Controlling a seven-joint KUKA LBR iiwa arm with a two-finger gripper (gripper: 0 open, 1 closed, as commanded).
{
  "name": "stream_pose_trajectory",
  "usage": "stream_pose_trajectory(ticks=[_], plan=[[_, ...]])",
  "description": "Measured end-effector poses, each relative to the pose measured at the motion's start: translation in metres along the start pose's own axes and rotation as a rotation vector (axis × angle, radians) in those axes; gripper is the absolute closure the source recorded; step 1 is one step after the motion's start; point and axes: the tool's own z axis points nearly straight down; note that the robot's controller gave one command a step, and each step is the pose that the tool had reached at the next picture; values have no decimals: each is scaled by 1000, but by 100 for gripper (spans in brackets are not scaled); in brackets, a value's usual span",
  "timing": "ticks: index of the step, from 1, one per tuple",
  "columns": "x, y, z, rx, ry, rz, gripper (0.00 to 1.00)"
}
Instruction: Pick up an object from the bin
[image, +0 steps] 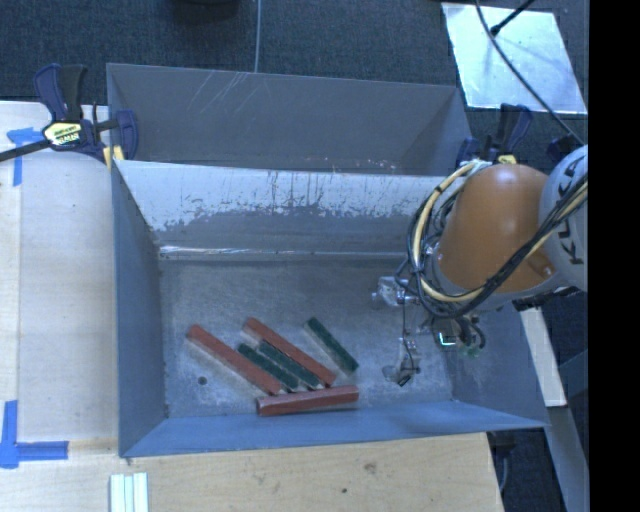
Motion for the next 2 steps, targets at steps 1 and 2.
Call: stream_pose_trajectory(ticks=[1,2], plan=[[10,49,70,-1,2,35,0],[7,46,65,0,-4,37,100]])
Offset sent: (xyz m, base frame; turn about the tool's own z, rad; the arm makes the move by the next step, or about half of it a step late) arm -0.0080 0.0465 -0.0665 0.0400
